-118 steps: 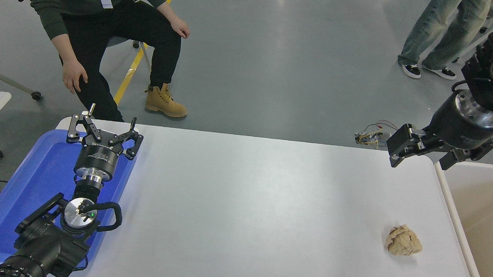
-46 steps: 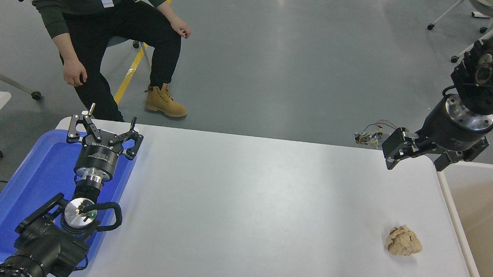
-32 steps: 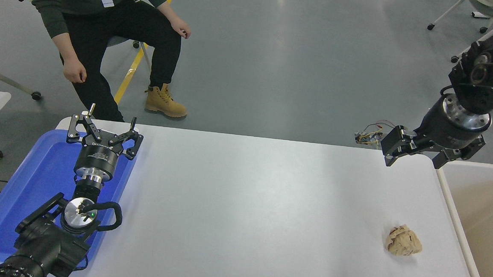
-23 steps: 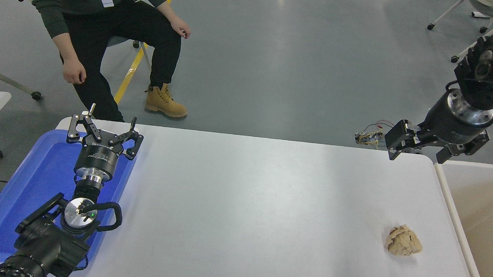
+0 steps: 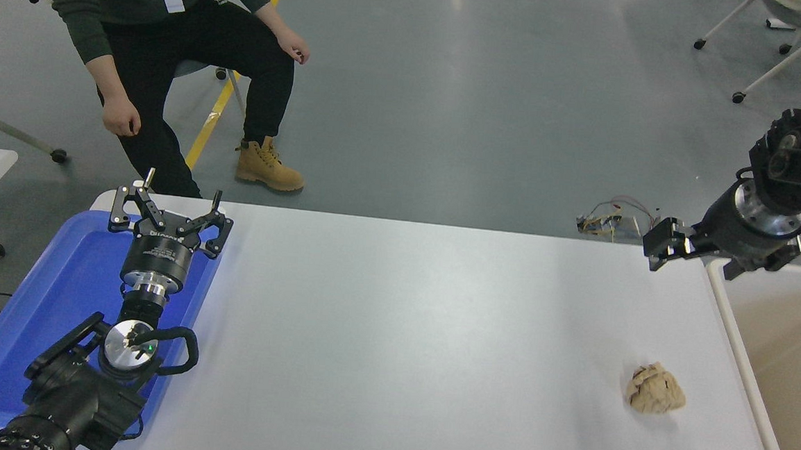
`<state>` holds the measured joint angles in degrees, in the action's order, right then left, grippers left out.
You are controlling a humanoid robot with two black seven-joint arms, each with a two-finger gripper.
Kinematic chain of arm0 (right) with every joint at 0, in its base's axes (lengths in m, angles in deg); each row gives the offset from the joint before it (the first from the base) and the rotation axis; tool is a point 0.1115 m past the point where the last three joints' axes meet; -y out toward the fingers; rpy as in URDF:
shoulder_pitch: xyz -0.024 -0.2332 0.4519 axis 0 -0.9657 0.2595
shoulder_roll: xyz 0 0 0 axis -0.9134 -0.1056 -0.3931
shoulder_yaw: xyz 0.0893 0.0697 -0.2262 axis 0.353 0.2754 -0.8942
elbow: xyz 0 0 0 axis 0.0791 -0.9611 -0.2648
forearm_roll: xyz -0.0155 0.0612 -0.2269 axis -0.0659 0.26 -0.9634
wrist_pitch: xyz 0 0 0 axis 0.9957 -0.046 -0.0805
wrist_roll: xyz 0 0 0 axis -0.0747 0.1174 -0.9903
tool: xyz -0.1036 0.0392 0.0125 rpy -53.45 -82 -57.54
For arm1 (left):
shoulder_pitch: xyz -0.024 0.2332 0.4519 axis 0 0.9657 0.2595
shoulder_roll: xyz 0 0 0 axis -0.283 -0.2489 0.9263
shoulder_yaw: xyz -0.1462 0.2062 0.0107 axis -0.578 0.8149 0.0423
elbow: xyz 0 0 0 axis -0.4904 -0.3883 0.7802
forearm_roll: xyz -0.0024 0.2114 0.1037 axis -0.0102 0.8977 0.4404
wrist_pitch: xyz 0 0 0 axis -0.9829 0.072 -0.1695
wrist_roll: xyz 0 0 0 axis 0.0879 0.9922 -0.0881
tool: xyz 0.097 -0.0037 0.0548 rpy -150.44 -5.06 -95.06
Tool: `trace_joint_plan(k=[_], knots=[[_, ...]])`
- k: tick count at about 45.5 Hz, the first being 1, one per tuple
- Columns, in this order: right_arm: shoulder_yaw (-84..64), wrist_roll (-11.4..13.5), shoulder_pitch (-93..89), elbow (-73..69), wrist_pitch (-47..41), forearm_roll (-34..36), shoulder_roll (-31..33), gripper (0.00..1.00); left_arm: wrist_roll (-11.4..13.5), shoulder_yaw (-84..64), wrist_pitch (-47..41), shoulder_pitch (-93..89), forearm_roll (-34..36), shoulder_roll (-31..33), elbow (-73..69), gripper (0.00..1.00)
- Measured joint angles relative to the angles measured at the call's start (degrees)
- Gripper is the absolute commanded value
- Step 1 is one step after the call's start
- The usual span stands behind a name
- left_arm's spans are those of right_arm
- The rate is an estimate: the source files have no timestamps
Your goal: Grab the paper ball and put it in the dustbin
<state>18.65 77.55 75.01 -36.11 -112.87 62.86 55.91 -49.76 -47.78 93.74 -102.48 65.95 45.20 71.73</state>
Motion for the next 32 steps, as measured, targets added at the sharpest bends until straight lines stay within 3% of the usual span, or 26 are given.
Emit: trace_joint_plan(k=[14,32], knots=[[2.5,-0.1,-11.9,1.2,8.6,-1.2,0.0,1.0,0.0,0.0,0.0,0.0,0.0,0.0,0.0,1.0],[8.3,-0.4,-22.1,4.6,11.3,-1.5,0.3,1.0,0.0,0.0,0.0,0.0,0.0,0.0,0.0,1.0]])
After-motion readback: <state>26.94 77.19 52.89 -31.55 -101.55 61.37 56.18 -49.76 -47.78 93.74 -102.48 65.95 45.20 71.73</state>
